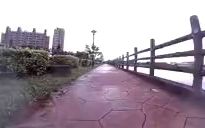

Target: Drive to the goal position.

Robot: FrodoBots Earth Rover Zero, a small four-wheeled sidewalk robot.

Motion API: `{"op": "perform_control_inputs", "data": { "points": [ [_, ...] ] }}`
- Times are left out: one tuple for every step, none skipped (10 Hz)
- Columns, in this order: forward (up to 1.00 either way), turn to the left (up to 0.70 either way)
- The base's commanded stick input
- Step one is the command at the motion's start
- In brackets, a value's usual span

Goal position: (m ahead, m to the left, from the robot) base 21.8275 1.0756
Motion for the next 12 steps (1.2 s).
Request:
{"op": "perform_control_inputs", "data": {
  "points": [
    [1.0,-0.01],
    [1.0,-0.4],
    [1.0,-0.41],
    [1.0,-0.01],
    [1.0,-0.01],
    [1.0,-0.01],
    [1.0,-0.01],
    [1.0,-0.01],
    [1.0,-0.01],
    [1.0,-0.01],
    [1.0,-0.01],
    [1.0,-0.01]
  ]
}}
